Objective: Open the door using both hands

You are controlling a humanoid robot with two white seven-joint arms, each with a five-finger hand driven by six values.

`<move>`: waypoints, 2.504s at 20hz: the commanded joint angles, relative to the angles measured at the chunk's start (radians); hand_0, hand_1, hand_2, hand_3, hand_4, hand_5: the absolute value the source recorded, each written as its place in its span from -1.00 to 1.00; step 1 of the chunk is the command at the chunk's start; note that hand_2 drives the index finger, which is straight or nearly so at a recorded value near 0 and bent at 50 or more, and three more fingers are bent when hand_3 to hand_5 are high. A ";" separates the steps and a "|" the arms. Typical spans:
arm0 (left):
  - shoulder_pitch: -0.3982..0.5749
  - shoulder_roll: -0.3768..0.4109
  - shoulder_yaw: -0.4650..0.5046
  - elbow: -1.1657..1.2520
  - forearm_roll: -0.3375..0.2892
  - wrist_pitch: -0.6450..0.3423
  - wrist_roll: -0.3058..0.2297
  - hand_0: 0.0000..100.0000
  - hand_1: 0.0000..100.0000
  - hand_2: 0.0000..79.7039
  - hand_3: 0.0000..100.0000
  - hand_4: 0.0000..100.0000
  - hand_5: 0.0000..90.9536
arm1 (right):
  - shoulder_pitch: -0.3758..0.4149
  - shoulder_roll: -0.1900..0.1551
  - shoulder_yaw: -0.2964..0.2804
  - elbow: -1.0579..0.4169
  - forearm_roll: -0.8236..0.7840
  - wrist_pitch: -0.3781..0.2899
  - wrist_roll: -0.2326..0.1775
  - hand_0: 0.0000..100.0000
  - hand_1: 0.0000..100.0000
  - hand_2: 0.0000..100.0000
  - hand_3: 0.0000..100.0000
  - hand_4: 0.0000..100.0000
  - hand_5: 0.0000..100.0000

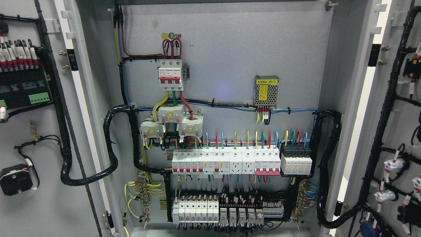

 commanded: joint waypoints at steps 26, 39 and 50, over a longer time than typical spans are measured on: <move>-0.004 -0.035 0.028 0.057 0.003 -0.013 -0.012 -1.00 -1.00 -1.00 -1.00 -0.94 -1.00 | -0.023 0.039 -0.010 0.026 0.061 0.044 -0.001 -1.00 -1.00 -1.00 -1.00 -1.00 -1.00; -0.005 -0.038 0.028 0.055 0.003 -0.014 -0.012 -1.00 -1.00 -1.00 -1.00 -0.94 -1.00 | -0.023 0.046 -0.013 0.020 0.056 0.035 0.011 -1.00 -1.00 -1.00 -1.00 -1.00 -1.00; -0.005 -0.038 0.028 0.055 0.003 -0.016 -0.012 -1.00 -1.00 -1.00 -1.00 -0.94 -1.00 | -0.020 0.061 -0.013 0.020 0.056 0.035 0.011 -1.00 -1.00 -1.00 -1.00 -1.00 -1.00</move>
